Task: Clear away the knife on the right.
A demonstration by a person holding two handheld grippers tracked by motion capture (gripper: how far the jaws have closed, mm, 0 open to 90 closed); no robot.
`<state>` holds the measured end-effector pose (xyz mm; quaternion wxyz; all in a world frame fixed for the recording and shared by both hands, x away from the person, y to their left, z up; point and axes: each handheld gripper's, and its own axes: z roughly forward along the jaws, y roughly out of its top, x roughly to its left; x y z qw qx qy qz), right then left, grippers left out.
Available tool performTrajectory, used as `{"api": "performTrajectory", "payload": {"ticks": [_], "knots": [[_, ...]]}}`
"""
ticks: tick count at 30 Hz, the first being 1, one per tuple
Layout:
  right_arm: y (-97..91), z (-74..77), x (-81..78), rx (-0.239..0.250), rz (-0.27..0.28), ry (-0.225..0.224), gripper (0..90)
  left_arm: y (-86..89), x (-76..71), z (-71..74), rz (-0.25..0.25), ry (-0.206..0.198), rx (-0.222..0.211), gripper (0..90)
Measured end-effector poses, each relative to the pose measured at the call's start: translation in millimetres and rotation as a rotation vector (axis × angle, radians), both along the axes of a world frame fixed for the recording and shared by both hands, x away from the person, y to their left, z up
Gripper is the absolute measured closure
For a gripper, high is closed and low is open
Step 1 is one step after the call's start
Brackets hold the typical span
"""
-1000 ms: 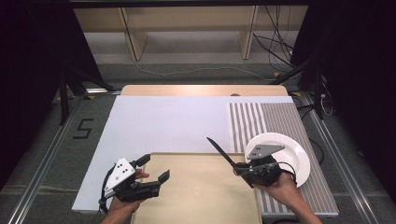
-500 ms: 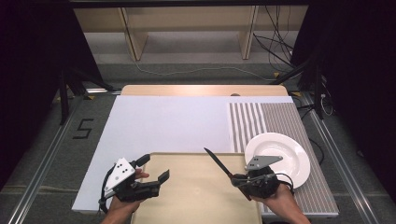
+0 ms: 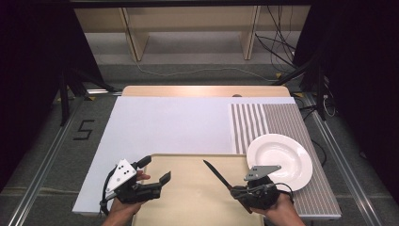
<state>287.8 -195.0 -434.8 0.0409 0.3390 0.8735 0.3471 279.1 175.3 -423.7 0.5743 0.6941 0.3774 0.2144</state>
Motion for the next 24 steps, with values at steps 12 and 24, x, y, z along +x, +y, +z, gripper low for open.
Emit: {"api": "performTrajectory", "payload": {"ticks": [12, 24], "knots": [[5.3, -9.8, -9.7, -0.045, 0.009, 0.058, 77.6, 0.2, 0.2, -0.2, 0.002, 0.003, -0.004, 12.6], [12.7, -18.0, -18.5, -0.127, 0.047, 0.106, 77.6, 0.6, 0.2, -0.2, 0.006, 0.003, -0.003, 12.6]]}}
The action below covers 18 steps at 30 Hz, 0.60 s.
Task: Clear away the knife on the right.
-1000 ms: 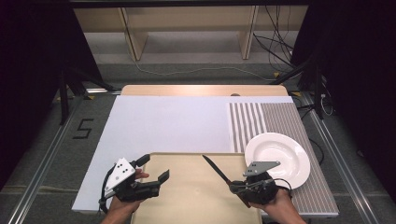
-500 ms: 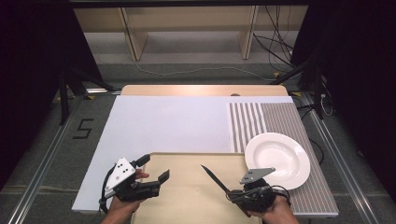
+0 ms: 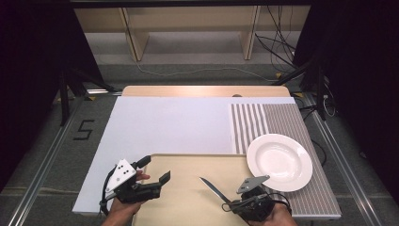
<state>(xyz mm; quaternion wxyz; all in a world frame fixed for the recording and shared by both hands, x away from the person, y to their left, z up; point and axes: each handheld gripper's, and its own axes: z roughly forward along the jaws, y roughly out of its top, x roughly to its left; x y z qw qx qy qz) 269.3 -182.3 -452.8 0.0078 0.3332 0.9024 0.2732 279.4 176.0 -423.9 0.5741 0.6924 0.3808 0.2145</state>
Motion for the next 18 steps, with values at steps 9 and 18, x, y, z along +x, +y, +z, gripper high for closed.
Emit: {"api": "performTrajectory", "payload": {"ticks": [9, 18], "knots": [[5.4, -7.2, -3.0, -0.077, 0.039, 0.042, 77.2, -0.2, -0.1, 0.1, -0.001, -0.001, 0.000, 12.6], [7.8, -1.5, -2.0, -0.064, 0.061, 0.019, 58.2, -0.1, 0.1, 0.1, -0.002, -0.003, 0.000, 12.7]]}}
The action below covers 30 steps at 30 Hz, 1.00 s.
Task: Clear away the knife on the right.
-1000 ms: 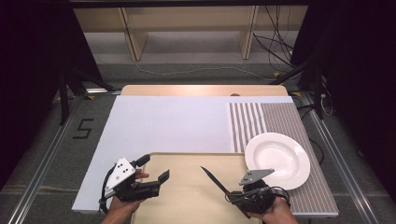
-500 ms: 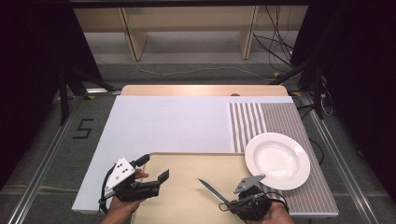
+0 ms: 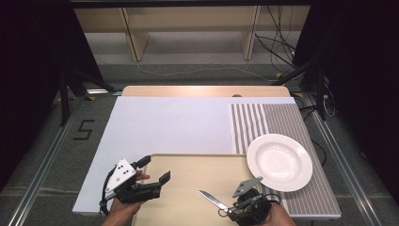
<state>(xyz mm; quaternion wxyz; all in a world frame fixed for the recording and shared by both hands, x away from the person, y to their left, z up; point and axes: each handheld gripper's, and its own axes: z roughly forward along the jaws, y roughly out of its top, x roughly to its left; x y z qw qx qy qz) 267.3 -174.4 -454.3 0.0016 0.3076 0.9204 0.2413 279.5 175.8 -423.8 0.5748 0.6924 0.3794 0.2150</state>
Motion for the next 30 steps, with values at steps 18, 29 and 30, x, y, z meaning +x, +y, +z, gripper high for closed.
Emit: {"api": "performTrajectory", "payload": {"ticks": [18, 29, 30], "knots": [[27.4, -3.3, -6.0, 0.030, 0.200, -0.143, 89.2, -0.4, -0.1, -0.1, -0.002, -0.002, 0.002, 12.8], [28.9, -11.8, -6.6, -0.037, 0.223, -0.128, 90.0, -0.1, -0.5, 0.1, -0.004, -0.004, 0.005, 12.8], [28.2, -11.1, -6.1, -0.041, 0.216, -0.121, 90.0, 0.0, -0.6, 0.2, -0.003, -0.004, 0.004, 12.8]]}}
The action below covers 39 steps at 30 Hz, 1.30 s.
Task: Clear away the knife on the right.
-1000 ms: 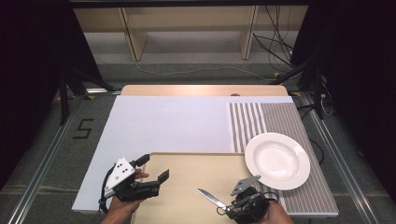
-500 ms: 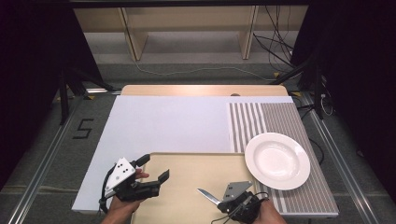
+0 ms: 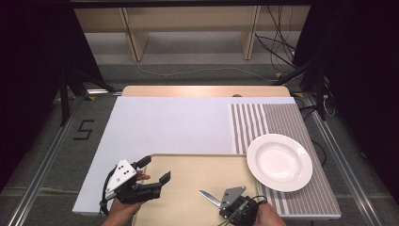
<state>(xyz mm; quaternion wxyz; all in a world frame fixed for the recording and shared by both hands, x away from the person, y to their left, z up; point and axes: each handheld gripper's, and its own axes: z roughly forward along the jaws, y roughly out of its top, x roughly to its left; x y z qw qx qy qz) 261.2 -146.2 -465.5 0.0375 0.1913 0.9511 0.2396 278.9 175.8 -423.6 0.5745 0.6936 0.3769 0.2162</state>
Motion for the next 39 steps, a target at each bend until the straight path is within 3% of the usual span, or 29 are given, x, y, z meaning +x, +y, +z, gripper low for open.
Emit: {"api": "performTrajectory", "payload": {"ticks": [15, 26, 39], "knots": [[-11.7, 1.9, 8.0, -0.034, -0.059, -0.013, 90.0, 0.0, -0.2, 0.4, -0.001, -0.002, -0.001, 12.9], [-25.9, 4.8, 16.4, -0.048, -0.137, -0.019, 90.0, 0.1, -0.2, 0.7, 0.000, -0.004, -0.007, 12.9], [-36.9, 6.3, 22.3, -0.071, -0.168, -0.021, 90.0, -0.1, -0.6, 1.0, -0.001, -0.006, -0.005, 12.9]]}}
